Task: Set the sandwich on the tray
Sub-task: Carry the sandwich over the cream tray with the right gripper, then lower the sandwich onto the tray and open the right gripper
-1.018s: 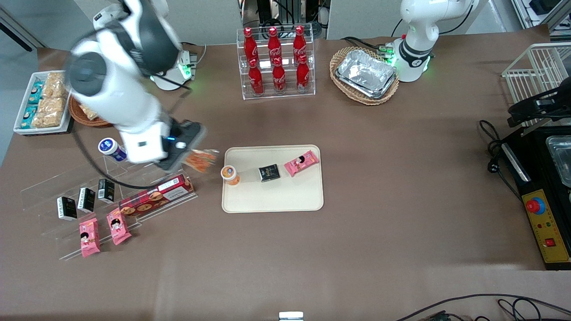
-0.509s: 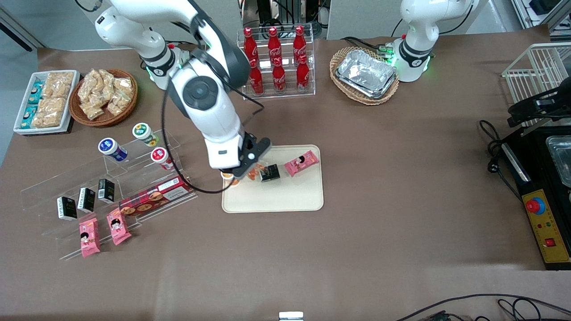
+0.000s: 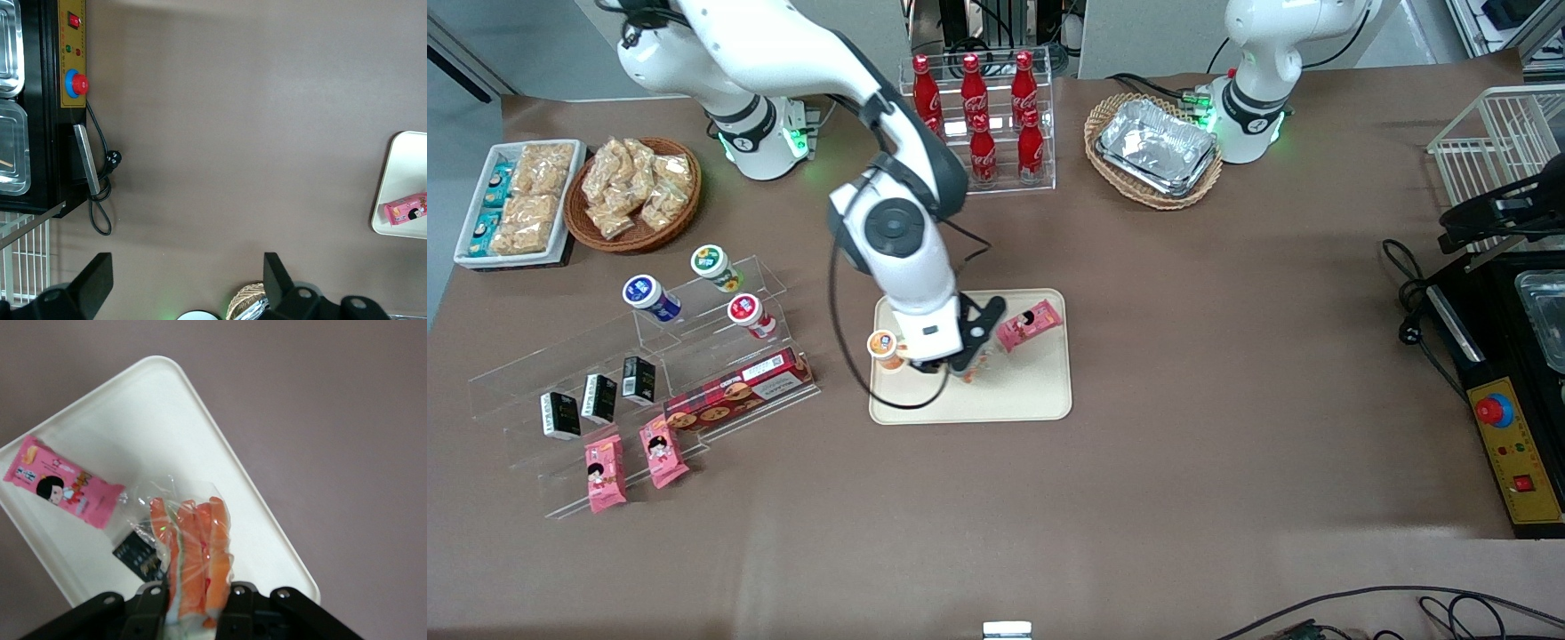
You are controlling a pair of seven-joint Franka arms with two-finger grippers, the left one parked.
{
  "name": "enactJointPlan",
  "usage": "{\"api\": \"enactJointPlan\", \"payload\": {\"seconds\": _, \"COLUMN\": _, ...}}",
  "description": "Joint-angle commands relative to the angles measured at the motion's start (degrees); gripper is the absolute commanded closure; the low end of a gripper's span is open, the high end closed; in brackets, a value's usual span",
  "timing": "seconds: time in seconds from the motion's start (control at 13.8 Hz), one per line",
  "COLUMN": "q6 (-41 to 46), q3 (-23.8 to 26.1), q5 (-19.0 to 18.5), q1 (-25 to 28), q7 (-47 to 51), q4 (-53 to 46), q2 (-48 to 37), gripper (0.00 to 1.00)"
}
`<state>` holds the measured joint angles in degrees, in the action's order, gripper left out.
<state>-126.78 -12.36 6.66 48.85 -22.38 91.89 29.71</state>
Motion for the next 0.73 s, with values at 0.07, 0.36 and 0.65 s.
{"api": "enactJointPlan", "payload": {"seconds": 0.07, "q6": -3.4, "q3": 0.6, "q5": 0.4, "q1": 0.5, "q7": -7.5, "q4": -8.8, "q2": 10.3, "gripper": 1.0}}
{"api": "enactJointPlan", "payload": {"seconds": 0.36, "q6": -7.7, "q3": 0.7, "q5": 0.5, "q1": 0.8, "q7": -13.0, "q4": -8.8, "q2": 14.1, "gripper": 1.0}}
{"api": "enactJointPlan", "payload": {"seconds": 0.65, "q6": -8.6, "q3": 1.0, "q5": 0.5, "q1": 0.6, "q7": -16.2, "q4": -8.8, "q2": 15.5, "gripper": 1.0}}
